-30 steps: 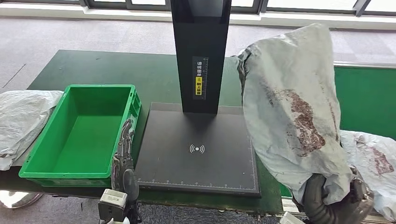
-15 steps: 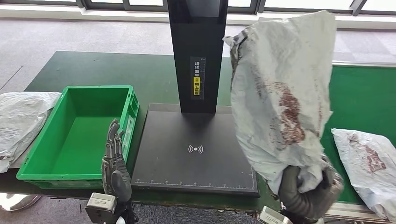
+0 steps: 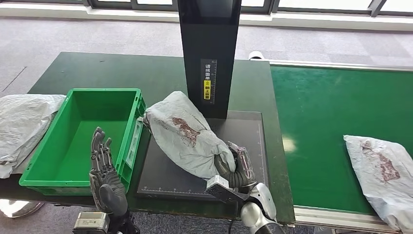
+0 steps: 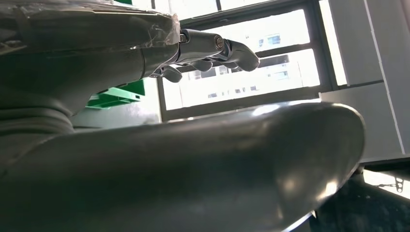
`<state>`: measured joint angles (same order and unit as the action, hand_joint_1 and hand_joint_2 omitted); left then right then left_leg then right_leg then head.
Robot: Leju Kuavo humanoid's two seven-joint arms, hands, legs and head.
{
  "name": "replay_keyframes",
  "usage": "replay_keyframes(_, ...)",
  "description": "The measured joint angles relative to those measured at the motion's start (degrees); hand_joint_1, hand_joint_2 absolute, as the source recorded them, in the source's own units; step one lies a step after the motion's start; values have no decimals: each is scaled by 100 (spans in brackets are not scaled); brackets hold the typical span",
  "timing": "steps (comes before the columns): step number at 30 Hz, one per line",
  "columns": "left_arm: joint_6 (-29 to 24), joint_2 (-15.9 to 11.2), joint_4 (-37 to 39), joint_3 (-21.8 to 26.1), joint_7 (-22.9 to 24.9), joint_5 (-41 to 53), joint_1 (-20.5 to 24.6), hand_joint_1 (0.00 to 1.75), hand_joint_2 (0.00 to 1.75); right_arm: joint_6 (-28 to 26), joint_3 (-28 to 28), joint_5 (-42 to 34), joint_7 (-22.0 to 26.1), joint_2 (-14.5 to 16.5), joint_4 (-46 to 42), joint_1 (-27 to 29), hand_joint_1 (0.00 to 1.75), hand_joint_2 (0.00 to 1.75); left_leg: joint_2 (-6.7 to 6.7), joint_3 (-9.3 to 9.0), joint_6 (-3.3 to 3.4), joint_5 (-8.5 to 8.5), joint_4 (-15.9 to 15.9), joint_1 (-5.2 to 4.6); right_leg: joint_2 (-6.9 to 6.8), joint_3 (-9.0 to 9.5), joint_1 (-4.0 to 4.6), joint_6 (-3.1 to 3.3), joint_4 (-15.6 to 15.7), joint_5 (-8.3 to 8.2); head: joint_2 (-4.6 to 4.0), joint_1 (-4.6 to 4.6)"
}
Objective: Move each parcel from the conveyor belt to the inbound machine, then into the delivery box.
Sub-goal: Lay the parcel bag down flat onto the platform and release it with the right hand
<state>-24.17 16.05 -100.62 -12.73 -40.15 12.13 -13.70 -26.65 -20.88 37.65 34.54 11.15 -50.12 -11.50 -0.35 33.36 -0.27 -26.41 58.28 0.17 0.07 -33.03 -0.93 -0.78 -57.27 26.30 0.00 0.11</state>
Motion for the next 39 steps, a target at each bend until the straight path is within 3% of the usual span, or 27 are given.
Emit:
replay_keyframes(5,46,-22,72,-45,0,-63,27,0,0,-15,-2,254,-58,-176,449,-6,175,175,1,3,3,-3,3,-1,2,-4,-2,-1,3,0,0,0)
replay_keyframes(9,122,-28,97,-102,131,108,40,0,0,89,-1,695,-465,-334,448,216,175,175,2,4,3,-8,3,-1,3,-6,-1,-2,3,1,-1,1)
replay_keyframes(10,144,-29,105,-108,196,121,43,0,0,117,2,745,-537,-373,422,279,161,175,2,4,2,-9,3,-1,3,-7,-1,-2,3,1,-1,2)
replay_keyframes(13,119,-29,131,-108,297,121,48,0,0,123,18,756,-643,-469,286,468,33,175,5,3,1,-11,3,-1,7,-8,-1,-3,4,3,-1,2)
replay_keyframes(14,74,-28,132,-107,302,117,48,0,0,97,25,735,-674,-493,216,546,3,175,6,3,2,-12,3,-1,7,-7,-1,-4,4,5,0,2)
replay_keyframes(19,-184,-26,128,-99,354,125,48,0,0,-104,42,695,-830,-558,-312,959,0,175,6,4,4,-15,3,-1,7,-7,-1,-5,3,7,-1,2)
replay_keyframes(25,-343,-37,121,-142,614,453,61,0,0,-116,42,748,-813,-667,-1698,1563,0,175,10,5,2,-18,3,-1,12,-10,-1,-5,3,6,-1,2)
replay_keyframes(31,-395,-86,-12,-239,551,376,86,0,0,-207,165,51,-2,-774,-2947,2101,0,175,8,6,3,-20,3,-2,11,-10,-2,-7,4,8,-1,1)
replay_keyframes(39,-71,-85,-98,-243,318,-159,128,0,0,-201,385,-565,284,-835,-4038,2673,0,175,12,3,4,-25,3,-2,12,-14,-2,-10,5,13,0,1)
